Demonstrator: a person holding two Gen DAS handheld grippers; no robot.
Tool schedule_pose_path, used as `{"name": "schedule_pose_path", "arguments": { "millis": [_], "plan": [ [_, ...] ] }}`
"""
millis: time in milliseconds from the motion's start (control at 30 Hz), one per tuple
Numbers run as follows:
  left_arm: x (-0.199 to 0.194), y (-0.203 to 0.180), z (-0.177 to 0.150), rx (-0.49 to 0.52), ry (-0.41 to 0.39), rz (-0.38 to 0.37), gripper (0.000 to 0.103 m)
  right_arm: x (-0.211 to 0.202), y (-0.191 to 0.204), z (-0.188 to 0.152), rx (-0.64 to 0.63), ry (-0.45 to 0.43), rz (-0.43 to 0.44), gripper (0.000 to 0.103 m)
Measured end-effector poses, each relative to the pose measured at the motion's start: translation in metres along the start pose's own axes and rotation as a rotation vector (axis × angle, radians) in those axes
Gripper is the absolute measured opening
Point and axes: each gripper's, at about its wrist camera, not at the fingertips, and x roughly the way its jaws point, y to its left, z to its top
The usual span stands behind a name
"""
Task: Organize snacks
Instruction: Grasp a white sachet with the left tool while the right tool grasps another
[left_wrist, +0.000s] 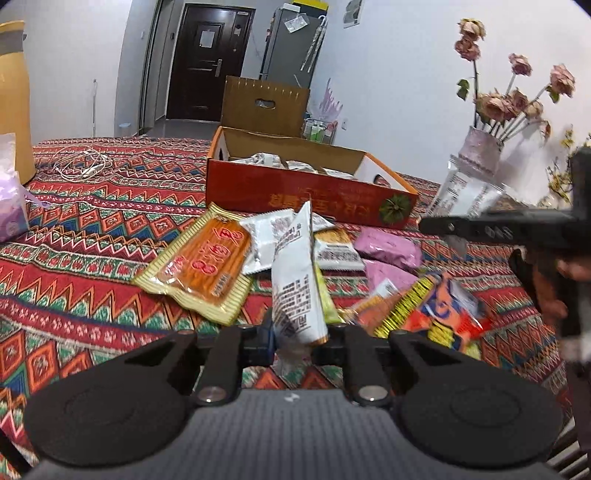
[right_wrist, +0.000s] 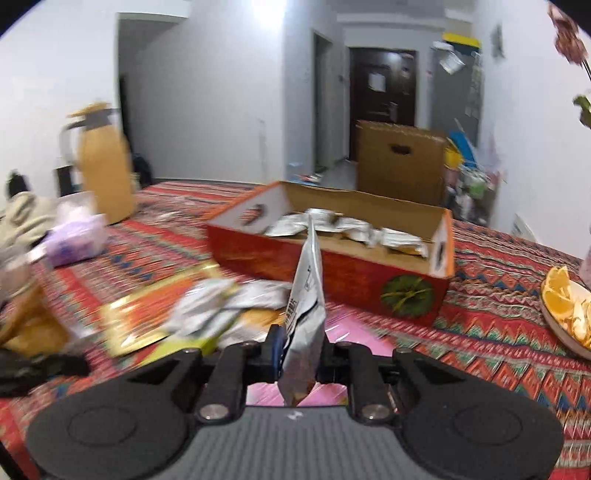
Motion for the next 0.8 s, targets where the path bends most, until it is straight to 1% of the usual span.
{"name": "schedule_pose_path", "arguments": {
  "millis": [100,133,200,300,433,500,667,800],
  "plan": [
    [-0.010,-0.011,-0.007,0.016,0.002,0.005,0.017,-0.028,0.026,-0.023,-0.005,-0.011,0.071,0.017],
    [-0.013,-0.015,-0.009,0.020,0.008,0.003,0.017,-0.037,0.031,-0.033,0.016,-0.004,0.107,0.017],
    [-0.016,-0.022,-0.012,0.030,0.018,-0.004,0.017,-0.047,0.040,-0.050,0.052,0.010,0.150,0.016],
    [-0.022,-0.034,-0.017,0.054,0.019,-0.009,0.017,-0.064,0.050,-0.074,0.099,0.022,0.153,0.017],
    [-0.029,-0.047,-0.020,0.077,0.015,-0.018,0.017,-0.077,0.044,-0.097,0.177,0.023,0.133,0.017],
    [-0.030,-0.052,-0.021,0.086,0.015,-0.016,0.017,-0.083,0.039,-0.104,0.194,0.023,0.116,0.017],
    [-0.029,-0.058,-0.019,0.091,0.015,-0.017,0.017,-0.090,0.032,-0.111,0.201,0.018,0.104,0.017],
    [-0.026,-0.056,-0.001,0.110,-0.010,-0.027,0.017,-0.090,0.026,-0.098,0.188,-0.019,0.109,0.017]
  ]
}}
